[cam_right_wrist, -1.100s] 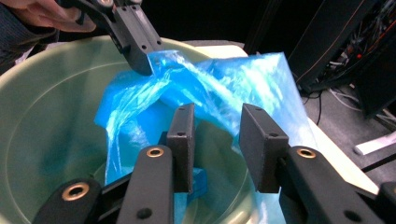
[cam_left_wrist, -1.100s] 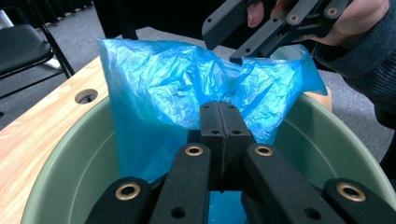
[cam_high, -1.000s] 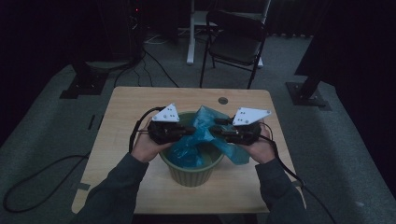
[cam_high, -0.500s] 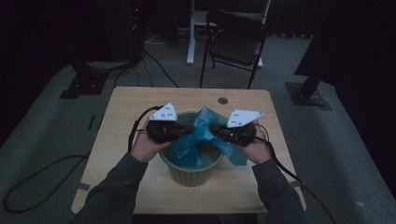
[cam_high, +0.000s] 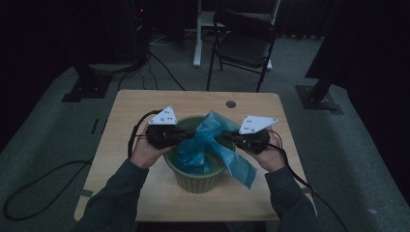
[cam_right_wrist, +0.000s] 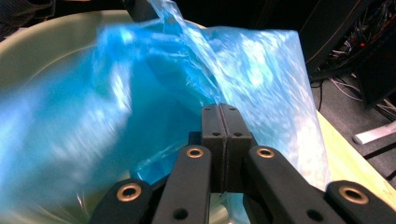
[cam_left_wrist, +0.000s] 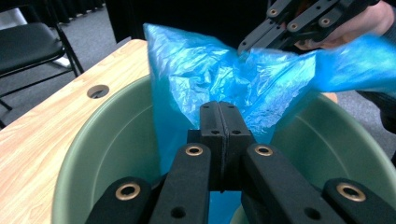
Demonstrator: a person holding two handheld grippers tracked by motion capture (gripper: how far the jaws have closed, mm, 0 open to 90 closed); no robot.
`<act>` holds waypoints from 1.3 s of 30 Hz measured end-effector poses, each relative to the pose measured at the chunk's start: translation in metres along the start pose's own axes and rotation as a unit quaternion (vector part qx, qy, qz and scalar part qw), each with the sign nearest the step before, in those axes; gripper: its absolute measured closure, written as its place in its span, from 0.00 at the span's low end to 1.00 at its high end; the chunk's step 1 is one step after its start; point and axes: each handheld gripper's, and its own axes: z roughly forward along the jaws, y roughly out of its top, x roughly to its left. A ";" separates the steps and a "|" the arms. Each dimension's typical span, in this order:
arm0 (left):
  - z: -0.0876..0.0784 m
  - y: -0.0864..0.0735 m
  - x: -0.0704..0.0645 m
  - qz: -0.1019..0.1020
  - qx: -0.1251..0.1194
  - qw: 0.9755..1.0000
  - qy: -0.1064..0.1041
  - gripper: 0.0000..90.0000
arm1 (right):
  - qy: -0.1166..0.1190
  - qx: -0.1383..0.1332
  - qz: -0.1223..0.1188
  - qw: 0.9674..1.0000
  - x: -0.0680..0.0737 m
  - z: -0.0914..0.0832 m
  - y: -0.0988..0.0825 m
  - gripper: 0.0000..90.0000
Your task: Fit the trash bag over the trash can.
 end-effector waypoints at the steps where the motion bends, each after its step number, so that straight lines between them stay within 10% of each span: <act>1: 0.000 0.000 0.000 0.000 0.000 1.000 0.000 1.00 | 0.000 0.000 0.000 1.000 0.000 0.000 0.000 1.00; 39: -0.041 -0.048 0.035 -0.075 -0.022 0.995 0.062 1.00 | -0.013 0.010 0.011 1.000 -0.004 -0.020 -0.019 1.00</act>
